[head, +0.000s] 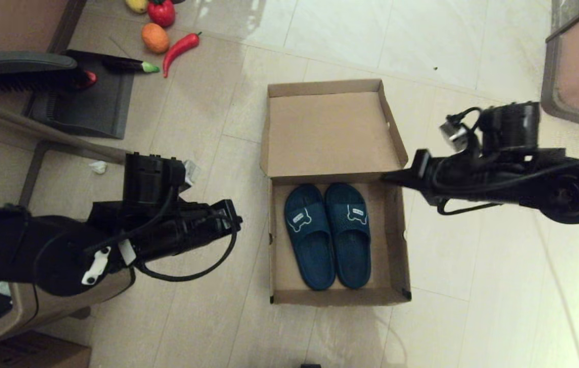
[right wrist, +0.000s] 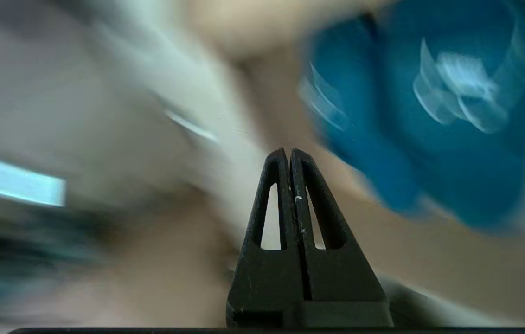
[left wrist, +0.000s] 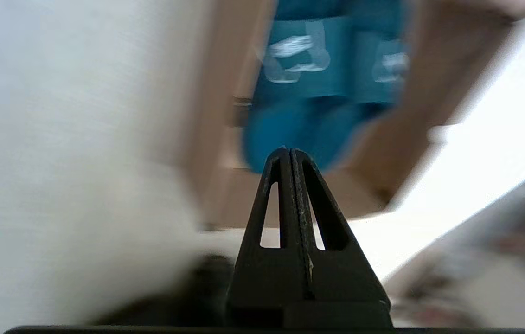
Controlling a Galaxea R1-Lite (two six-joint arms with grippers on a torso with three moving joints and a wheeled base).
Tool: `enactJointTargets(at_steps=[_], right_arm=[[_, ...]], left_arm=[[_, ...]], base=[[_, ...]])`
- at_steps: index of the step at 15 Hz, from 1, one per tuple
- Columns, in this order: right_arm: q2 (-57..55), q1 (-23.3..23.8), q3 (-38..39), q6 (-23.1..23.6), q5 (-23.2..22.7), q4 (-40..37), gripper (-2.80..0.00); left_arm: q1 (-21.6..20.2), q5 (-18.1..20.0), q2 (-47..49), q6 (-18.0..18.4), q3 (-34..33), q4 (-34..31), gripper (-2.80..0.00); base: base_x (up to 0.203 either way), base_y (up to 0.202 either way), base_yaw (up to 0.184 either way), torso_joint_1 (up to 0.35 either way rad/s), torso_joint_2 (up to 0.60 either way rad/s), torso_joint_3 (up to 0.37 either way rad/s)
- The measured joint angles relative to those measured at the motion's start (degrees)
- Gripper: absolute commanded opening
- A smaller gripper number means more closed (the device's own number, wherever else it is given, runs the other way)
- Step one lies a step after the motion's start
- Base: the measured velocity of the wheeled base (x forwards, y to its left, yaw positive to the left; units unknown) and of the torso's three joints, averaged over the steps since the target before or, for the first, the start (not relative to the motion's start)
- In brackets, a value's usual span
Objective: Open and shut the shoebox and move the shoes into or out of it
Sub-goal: Open the shoe box, then put the shoes out of the shoe box
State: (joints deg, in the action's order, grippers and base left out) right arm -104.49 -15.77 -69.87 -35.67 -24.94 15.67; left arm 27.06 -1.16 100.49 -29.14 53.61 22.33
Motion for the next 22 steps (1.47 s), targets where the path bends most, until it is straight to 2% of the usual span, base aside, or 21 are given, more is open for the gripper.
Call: enactJointTargets(at_steps=[2, 3, 4, 6, 7, 9, 11, 13, 18, 22], right_arm=[[-0.64, -9.66, 3.16, 11.82, 13.78, -7.87, -2.8], [-1.87, -13.09, 4.54, 15.01, 19.71, -9.73, -2.8], [-3.82, -16.0, 5.48, 17.05, 26.19, -10.51, -2.8], [-7.88, -20.8, 6.52, 17.97, 37.74, -10.89, -2.8], [-9.45, -22.26, 6.84, 18.18, 40.94, -10.93, -2.8], [-12.31, -24.19, 7.2, 18.29, 42.88, -10.96, -2.8], [-14.91, -24.84, 6.99, 18.3, 44.39, -10.63, -2.8], [-17.52, -25.0, 6.65, 18.36, 47.32, -8.02, -2.8], [-22.05, -25.08, 5.57, 18.54, 47.82, -4.73, -2.8], [-26.11, -24.8, 0.51, 18.56, 47.92, -3.38, -2.8]], left_arm=[[0.27, -3.92, -0.41, 1.95, -2.19, -0.36, -2.8], [0.27, -6.22, -0.78, 2.06, -3.33, -0.42, -2.8], [0.31, -9.2, -1.15, 2.13, -4.18, -0.42, -2.8], [0.59, -15.88, -1.75, 3.28, -6.22, -0.03, -2.8], [0.63, -17.95, -2.23, 4.9, -7.42, 0.32, -2.8], [0.0, -18.99, -3.97, 8.18, -10.16, 0.99, -2.8], [-1.21, -19.1, -6.48, 9.25, -12.28, 1.78, -2.8], [-2.76, -19.09, -9.13, 9.31, -14.03, 1.9, -2.8], [-4.13, -18.9, -13.53, 8.93, -16.98, 1.95, -2.8], [-4.22, -19.04, -15.38, 8.83, -18.25, 2.06, -2.8]], base=[[0.0, 0.0, 0.0, 0.0, 0.0, 0.0], [0.0, 0.0, 0.0, 0.0, 0.0, 0.0], [0.0, 0.0, 0.0, 0.0, 0.0, 0.0], [0.0, 0.0, 0.0, 0.0, 0.0, 0.0], [0.0, 0.0, 0.0, 0.0, 0.0, 0.0], [0.0, 0.0, 0.0, 0.0, 0.0, 0.0], [0.0, 0.0, 0.0, 0.0, 0.0, 0.0], [0.0, 0.0, 0.0, 0.0, 0.0, 0.0], [0.0, 0.0, 0.0, 0.0, 0.0, 0.0], [0.0, 0.0, 0.0, 0.0, 0.0, 0.0]])
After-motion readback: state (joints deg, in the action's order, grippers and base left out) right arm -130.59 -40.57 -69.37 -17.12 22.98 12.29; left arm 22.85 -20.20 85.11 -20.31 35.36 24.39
